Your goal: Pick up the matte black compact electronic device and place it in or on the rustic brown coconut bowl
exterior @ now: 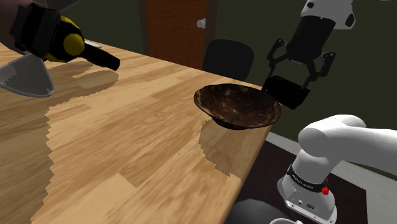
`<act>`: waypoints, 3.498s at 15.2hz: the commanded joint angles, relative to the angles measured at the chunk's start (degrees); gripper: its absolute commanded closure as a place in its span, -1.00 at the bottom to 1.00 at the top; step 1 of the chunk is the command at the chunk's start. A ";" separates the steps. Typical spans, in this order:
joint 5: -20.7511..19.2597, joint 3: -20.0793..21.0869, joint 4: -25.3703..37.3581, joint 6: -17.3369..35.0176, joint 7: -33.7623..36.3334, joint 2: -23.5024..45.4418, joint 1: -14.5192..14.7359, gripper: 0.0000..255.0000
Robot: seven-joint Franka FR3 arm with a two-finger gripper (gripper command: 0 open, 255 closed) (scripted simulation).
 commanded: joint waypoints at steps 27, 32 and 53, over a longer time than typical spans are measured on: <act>-1.01 -1.59 6.34 -3.61 -1.98 3.96 2.10 -1.00; -0.73 -1.98 2.28 -3.57 -6.87 0.75 5.82 -1.00; 0.52 -0.57 -1.96 -1.82 -7.07 -1.92 5.90 1.00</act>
